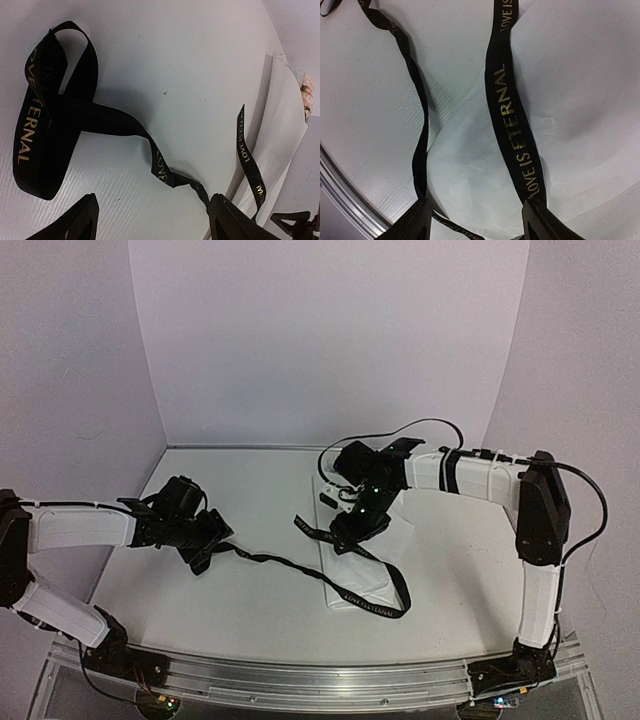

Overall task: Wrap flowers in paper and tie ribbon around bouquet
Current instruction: Pick up the right side of the ribbon from the center of the board.

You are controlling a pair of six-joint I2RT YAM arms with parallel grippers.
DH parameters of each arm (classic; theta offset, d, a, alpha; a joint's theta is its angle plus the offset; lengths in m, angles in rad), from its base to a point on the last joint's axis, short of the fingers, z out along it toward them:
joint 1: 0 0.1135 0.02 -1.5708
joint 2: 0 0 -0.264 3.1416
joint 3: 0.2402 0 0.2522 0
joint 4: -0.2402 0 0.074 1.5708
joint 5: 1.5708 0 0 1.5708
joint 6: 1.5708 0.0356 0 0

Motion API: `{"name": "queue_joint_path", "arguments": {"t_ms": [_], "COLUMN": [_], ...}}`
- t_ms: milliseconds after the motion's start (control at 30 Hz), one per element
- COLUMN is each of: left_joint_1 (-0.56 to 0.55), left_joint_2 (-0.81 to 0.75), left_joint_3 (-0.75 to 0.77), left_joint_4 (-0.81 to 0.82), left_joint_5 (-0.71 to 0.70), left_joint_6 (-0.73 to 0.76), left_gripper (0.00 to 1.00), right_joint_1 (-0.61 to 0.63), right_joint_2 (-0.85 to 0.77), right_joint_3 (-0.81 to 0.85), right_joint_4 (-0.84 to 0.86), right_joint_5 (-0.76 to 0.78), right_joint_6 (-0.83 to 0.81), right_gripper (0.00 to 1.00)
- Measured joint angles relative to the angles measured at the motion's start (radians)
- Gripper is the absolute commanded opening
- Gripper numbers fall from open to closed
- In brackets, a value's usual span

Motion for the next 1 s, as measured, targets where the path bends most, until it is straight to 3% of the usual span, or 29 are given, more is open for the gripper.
{"name": "queue_joint_path", "arguments": {"t_ms": [267,467,767,967,1000], "left_joint_1": [0.002,0.002,0.002,0.002,0.002], "left_joint_2": [0.007,0.002,-0.016,-0.016,-0.016], "left_joint_3": [0.000,0.000,0.000,0.000,0.000], "left_joint_4": [0.011,0.009,0.008,0.006,0.007], "left_joint_5": [0.011,0.018,0.017,0.017,0.017], "left_joint_6": [0.002,0.003,0.004,0.004,0.004], "left_gripper": [0.78,0.78,0.74,0.73,0.73], "right_joint_1": [-0.001,-0.009,-0.025,-0.027,-0.027], "right_joint_2": [0.086,0.126,0.130,0.130,0.130], "right_joint_3": [0.050,0.081,0.084,0.084,0.084], "right_joint_4": [0.009,0.026,0.028,0.027,0.026], "right_joint_5": [0.066,0.071,0.065,0.063,0.063], "right_joint_6": [-0.025,-0.027,-0.001,0.010,0.008], "right_gripper": [0.68,0.61,0.21,0.00,0.00]}}
